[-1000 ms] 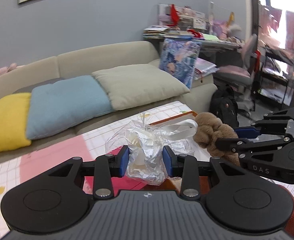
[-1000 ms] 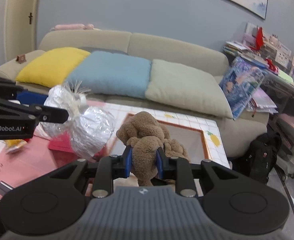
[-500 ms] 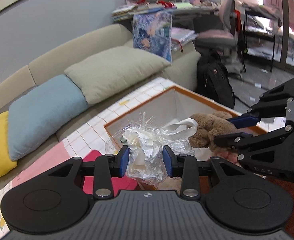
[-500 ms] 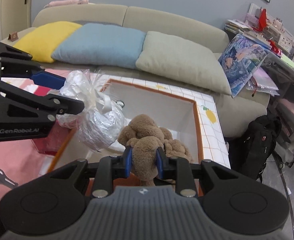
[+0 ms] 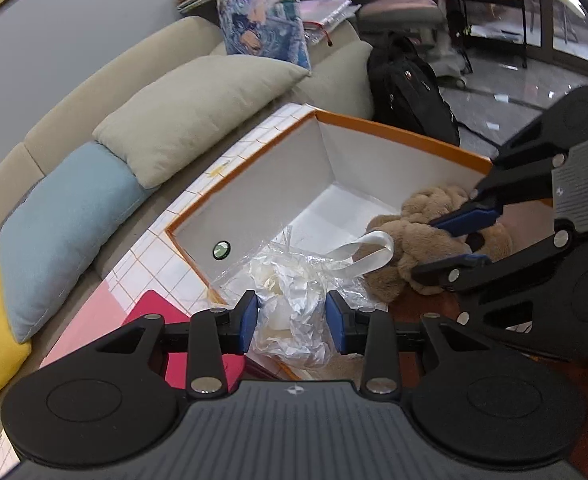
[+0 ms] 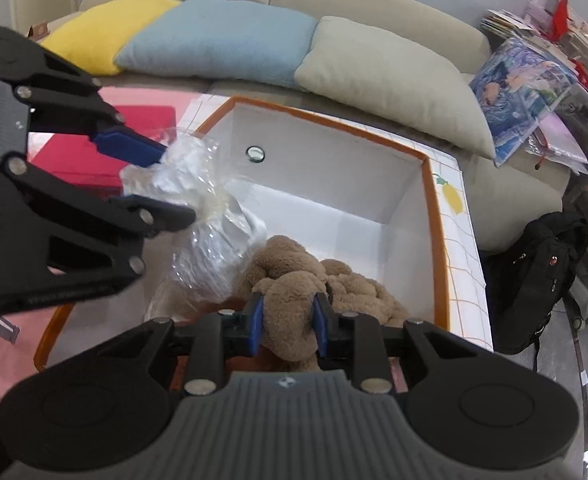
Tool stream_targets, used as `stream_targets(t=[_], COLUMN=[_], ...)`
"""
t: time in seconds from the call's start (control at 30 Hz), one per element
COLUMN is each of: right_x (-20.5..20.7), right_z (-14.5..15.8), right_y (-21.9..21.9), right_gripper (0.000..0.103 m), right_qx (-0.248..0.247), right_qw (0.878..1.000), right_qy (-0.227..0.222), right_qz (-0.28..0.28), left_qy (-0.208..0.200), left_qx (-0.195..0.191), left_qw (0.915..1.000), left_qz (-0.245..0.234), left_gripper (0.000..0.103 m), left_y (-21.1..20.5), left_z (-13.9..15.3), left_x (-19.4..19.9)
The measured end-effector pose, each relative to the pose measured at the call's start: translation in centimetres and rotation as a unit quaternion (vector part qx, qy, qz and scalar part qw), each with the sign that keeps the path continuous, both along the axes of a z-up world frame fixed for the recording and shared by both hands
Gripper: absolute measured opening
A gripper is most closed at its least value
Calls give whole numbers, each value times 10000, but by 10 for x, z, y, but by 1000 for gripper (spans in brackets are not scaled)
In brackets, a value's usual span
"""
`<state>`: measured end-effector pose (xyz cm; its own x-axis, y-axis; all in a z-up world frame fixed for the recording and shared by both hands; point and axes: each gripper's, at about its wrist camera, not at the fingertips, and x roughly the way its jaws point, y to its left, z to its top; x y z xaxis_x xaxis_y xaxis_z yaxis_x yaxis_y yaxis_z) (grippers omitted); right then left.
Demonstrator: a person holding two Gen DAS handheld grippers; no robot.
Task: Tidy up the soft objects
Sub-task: 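Open both grippers to drop the bear and plastic bag into the box, then move both open grippers back over the remaining items on the bed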
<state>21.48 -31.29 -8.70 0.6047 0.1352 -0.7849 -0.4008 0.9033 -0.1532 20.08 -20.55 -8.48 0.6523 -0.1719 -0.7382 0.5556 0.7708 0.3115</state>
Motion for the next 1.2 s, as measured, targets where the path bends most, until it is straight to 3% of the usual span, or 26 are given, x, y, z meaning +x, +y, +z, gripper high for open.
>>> stream_targets(t=[0.13, 0.23, 0.5, 0.73, 0.97, 1.2], right_x=[5, 9, -6, -19, -37, -63], right_z=[-1, 2, 23, 56, 79, 74], right_y=[-1, -3, -2, 5, 20, 57], right_gripper=[28, 32, 40, 52, 56, 56], right_qx=[74, 90, 46, 138, 717, 1362], right_qw=[9999, 9999, 9998, 9984, 9924, 9839], right_qy=[94, 115, -158, -525, -789, -735], right_qz=[-29, -56, -107, -157, -609, -896], left_qy=[132, 69, -140, -473, -798, -851], left_qx=[10, -1, -285, -712, -1243, -1619], left_qw=[9999, 10000, 9995, 9963, 9879, 9776], left_qz=[-19, -25, -67, 41, 467, 1042], left_gripper=[43, 51, 69, 75, 76, 77], left_y=[0, 2, 17, 41, 80, 122], left_z=[-8, -4, 22, 54, 79, 81], left_x=[3, 0, -9, -25, -47, -69])
